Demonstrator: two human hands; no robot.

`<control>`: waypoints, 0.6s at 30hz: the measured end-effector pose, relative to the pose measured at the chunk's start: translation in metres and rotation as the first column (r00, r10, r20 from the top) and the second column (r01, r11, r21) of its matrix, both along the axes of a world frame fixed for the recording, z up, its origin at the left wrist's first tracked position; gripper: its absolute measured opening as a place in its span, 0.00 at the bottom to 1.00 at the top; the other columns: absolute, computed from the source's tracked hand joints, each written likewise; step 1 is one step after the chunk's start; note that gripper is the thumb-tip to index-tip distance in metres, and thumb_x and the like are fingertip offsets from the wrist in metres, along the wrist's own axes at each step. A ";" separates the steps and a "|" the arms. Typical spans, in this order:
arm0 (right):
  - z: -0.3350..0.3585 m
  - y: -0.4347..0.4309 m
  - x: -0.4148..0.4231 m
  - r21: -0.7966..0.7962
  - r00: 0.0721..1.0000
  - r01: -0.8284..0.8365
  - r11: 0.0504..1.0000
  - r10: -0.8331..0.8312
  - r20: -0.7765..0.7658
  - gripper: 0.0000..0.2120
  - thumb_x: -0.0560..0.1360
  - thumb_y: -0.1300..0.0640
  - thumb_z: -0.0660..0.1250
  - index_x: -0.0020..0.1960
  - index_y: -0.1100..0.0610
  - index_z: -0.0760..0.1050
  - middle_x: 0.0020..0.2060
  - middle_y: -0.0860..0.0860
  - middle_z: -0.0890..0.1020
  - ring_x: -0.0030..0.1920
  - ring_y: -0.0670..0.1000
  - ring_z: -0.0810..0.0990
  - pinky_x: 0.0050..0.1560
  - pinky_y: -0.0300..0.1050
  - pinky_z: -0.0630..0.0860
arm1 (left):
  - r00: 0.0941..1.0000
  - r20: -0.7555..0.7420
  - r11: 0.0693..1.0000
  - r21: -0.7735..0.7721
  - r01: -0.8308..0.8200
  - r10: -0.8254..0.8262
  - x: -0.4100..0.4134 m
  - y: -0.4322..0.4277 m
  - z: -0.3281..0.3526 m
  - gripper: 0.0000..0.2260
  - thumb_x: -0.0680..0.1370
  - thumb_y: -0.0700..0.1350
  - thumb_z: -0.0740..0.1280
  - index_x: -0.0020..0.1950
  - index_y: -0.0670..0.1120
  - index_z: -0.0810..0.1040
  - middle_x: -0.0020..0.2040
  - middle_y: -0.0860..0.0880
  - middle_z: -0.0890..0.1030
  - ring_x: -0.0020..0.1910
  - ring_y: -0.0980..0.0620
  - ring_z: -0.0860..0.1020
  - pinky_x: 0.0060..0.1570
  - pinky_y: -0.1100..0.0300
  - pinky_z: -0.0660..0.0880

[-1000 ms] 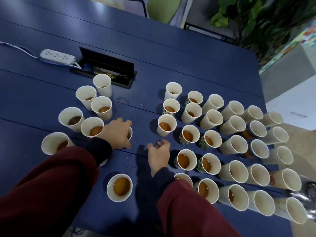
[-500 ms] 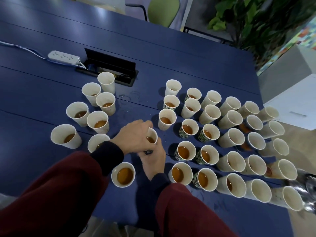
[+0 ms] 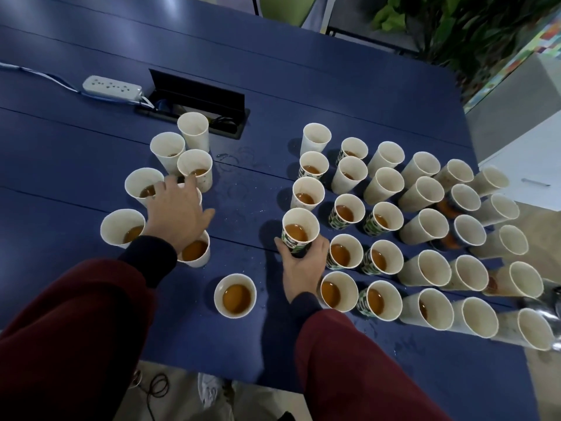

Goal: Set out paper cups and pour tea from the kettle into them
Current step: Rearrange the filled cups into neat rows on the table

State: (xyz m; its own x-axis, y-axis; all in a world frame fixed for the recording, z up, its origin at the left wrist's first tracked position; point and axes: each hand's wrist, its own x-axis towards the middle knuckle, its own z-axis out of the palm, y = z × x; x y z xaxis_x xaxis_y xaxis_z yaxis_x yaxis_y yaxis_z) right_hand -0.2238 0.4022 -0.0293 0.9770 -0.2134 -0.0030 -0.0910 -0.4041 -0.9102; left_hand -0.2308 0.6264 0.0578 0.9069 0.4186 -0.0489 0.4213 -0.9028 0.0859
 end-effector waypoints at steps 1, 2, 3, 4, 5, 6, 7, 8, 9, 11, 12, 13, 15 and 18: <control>-0.002 0.002 0.001 0.017 1.000 0.002 1.000 -0.002 -0.027 0.22 0.67 0.52 0.82 0.52 0.51 0.72 0.51 0.52 0.75 0.52 0.51 0.76 0.57 0.47 0.74 | 1.000 0.001 1.000 -0.010 -0.008 0.008 0.000 0.004 -0.003 0.28 0.74 0.57 0.71 0.66 0.41 0.70 0.59 0.34 0.75 0.57 0.34 0.75 0.51 0.40 0.76; -0.005 0.004 0.001 0.030 0.998 0.001 1.000 0.001 -0.066 0.22 0.67 0.52 0.81 0.53 0.48 0.71 0.51 0.51 0.77 0.53 0.50 0.78 0.58 0.49 0.76 | 1.000 -0.002 1.000 -0.018 -0.014 0.013 0.000 0.006 -0.006 0.27 0.74 0.57 0.71 0.65 0.41 0.71 0.57 0.34 0.76 0.55 0.34 0.75 0.50 0.40 0.76; -0.008 0.004 -0.001 0.030 0.995 0.003 1.000 0.000 -0.099 0.22 0.67 0.52 0.81 0.54 0.48 0.72 0.52 0.51 0.79 0.53 0.50 0.79 0.59 0.52 0.77 | 1.000 -0.009 1.000 -0.020 -0.011 0.011 -0.001 0.008 -0.010 0.26 0.75 0.56 0.70 0.65 0.41 0.71 0.56 0.34 0.76 0.54 0.34 0.76 0.50 0.41 0.76; -0.012 0.004 -0.003 0.013 0.993 0.010 1.000 -0.009 -0.119 0.23 0.67 0.52 0.80 0.56 0.50 0.73 0.53 0.51 0.80 0.55 0.51 0.79 0.60 0.54 0.77 | 1.000 -0.014 1.000 -0.016 -0.001 0.000 -0.002 0.008 -0.013 0.26 0.75 0.56 0.70 0.64 0.40 0.71 0.55 0.34 0.76 0.53 0.34 0.76 0.50 0.41 0.75; -0.016 0.004 -0.004 -0.005 0.992 0.018 1.000 -0.019 -0.128 0.24 0.67 0.52 0.80 0.57 0.52 0.73 0.53 0.51 0.80 0.56 0.52 0.79 0.60 0.56 0.77 | 1.000 -0.011 1.000 -0.008 0.009 -0.009 -0.002 0.009 -0.016 0.26 0.75 0.56 0.70 0.64 0.40 0.71 0.54 0.33 0.76 0.52 0.34 0.76 0.50 0.42 0.75; -0.019 0.004 -0.005 -0.023 0.990 0.027 0.999 -0.030 -0.136 0.24 0.66 0.52 0.79 0.58 0.53 0.74 0.53 0.51 0.80 0.56 0.53 0.79 0.61 0.58 0.76 | 1.000 -0.001 1.000 -0.005 0.011 -0.011 -0.002 0.010 -0.018 0.26 0.75 0.56 0.70 0.63 0.39 0.71 0.53 0.33 0.76 0.51 0.34 0.76 0.50 0.42 0.74; -0.020 0.004 -0.004 -0.043 0.989 0.032 0.999 -0.038 -0.146 0.25 0.66 0.52 0.79 0.58 0.54 0.74 0.54 0.51 0.80 0.57 0.55 0.79 0.61 0.59 0.76 | 1.000 0.009 1.000 -0.008 0.006 -0.006 0.000 0.011 -0.020 0.26 0.75 0.56 0.70 0.63 0.39 0.71 0.53 0.33 0.76 0.51 0.34 0.76 0.49 0.43 0.74; -0.022 0.004 -0.003 -0.066 0.987 0.035 0.997 -0.045 -0.153 0.25 0.66 0.52 0.79 0.59 0.54 0.74 0.54 0.51 0.80 0.57 0.56 0.78 0.61 0.60 0.75 | 1.000 0.013 1.000 -0.013 -0.001 0.001 0.002 0.012 -0.021 0.26 0.75 0.56 0.71 0.63 0.38 0.71 0.52 0.33 0.77 0.50 0.34 0.76 0.48 0.43 0.74; -0.023 0.004 -0.001 -0.087 0.986 0.035 0.996 -0.049 -0.160 0.26 0.66 0.52 0.79 0.59 0.53 0.74 0.54 0.51 0.80 0.58 0.57 0.78 0.61 0.61 0.75 | 1.000 0.010 1.000 -0.014 -0.005 0.005 0.005 0.014 -0.022 0.25 0.75 0.56 0.71 0.62 0.38 0.71 0.51 0.33 0.77 0.50 0.35 0.75 0.47 0.44 0.73; -0.027 0.003 0.000 -0.121 0.981 0.036 0.992 -0.058 -0.183 0.26 0.65 0.50 0.79 0.60 0.52 0.73 0.54 0.51 0.80 0.58 0.57 0.78 0.61 0.61 0.75 | 1.000 -0.002 1.000 0.001 0.003 -0.003 0.008 0.018 -0.026 0.23 0.75 0.55 0.70 0.58 0.38 0.70 0.48 0.35 0.76 0.46 0.37 0.74 0.42 0.48 0.69; -0.028 0.003 -0.001 -0.129 0.980 0.039 0.991 -0.063 -0.188 0.27 0.66 0.50 0.79 0.60 0.52 0.73 0.54 0.51 0.80 0.59 0.57 0.78 0.62 0.60 0.75 | 1.000 -0.003 1.000 0.012 0.011 -0.011 0.008 0.021 -0.029 0.22 0.75 0.55 0.70 0.56 0.39 0.70 0.46 0.37 0.74 0.44 0.40 0.71 0.40 0.49 0.66; -0.028 0.003 -0.002 -0.135 0.980 0.043 0.990 -0.068 -0.186 0.27 0.66 0.51 0.79 0.60 0.52 0.73 0.54 0.51 0.80 0.59 0.57 0.77 0.62 0.59 0.75 | 1.000 -0.004 1.000 0.025 0.016 -0.016 0.009 0.022 -0.031 0.21 0.75 0.55 0.70 0.54 0.39 0.70 0.44 0.39 0.73 0.42 0.42 0.68 0.39 0.50 0.65; -0.027 0.004 -0.003 -0.146 0.981 0.048 0.988 -0.074 -0.178 0.27 0.66 0.52 0.79 0.61 0.53 0.73 0.55 0.52 0.79 0.59 0.57 0.77 0.62 0.58 0.75 | 1.000 -0.016 0.999 0.043 0.018 -0.017 0.011 0.024 -0.032 0.20 0.75 0.54 0.70 0.53 0.39 0.70 0.43 0.39 0.71 0.41 0.44 0.65 0.39 0.49 0.67; -0.027 0.004 -0.005 -0.138 0.981 0.024 0.990 -0.050 -0.187 0.28 0.68 0.58 0.78 0.64 0.56 0.72 0.58 0.53 0.78 0.61 0.56 0.75 0.66 0.55 0.72 | 0.999 -0.035 0.999 0.039 -0.001 0.003 0.012 0.024 -0.030 0.21 0.75 0.53 0.71 0.56 0.39 0.70 0.45 0.38 0.73 0.42 0.43 0.67 0.41 0.49 0.69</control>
State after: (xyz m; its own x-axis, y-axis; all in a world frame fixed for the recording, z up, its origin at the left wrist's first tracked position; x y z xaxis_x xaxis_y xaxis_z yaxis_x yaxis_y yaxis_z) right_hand -0.2290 0.4064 -0.0559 0.9529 -0.2603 -0.1556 -0.2733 -0.5151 -0.8124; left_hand -0.2185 0.6507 0.0275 0.9040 0.4226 -0.0644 0.4253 -0.9043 0.0358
